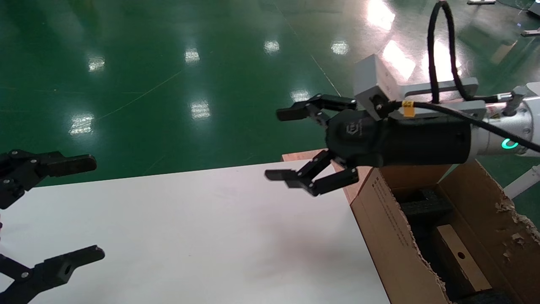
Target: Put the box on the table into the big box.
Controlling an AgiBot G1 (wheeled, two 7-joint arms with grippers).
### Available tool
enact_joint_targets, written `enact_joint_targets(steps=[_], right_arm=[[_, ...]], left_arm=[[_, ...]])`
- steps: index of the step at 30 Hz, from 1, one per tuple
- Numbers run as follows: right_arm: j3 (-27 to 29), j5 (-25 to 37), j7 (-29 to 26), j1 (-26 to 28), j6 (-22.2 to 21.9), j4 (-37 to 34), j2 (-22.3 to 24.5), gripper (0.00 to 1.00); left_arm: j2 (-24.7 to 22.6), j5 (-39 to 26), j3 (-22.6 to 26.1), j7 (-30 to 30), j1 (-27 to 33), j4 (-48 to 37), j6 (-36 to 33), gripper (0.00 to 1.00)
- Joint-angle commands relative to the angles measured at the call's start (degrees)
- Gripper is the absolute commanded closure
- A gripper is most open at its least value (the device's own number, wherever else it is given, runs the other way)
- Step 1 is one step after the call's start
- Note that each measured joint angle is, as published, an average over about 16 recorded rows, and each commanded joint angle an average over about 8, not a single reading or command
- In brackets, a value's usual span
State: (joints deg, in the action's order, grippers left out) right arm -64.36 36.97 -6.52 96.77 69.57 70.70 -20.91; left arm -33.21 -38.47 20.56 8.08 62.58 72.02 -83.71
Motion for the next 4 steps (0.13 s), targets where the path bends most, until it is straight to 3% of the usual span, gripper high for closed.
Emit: enact_joint_targets(steps=[1,4], right_arm=[[8.0,0.8,-0.7,-5.8,2.7,0.5,-2.3,0.0],[11.4,1.2,-1.0,-8.3,3.8,0.7,-3.3,0.0]], left_arm=[[0.0,0.0,0.0,0.0,0.0,0.0,0.0,0.0],[0.0,0.0,0.0,0.0,0.0,0.0,0.0,0.0]])
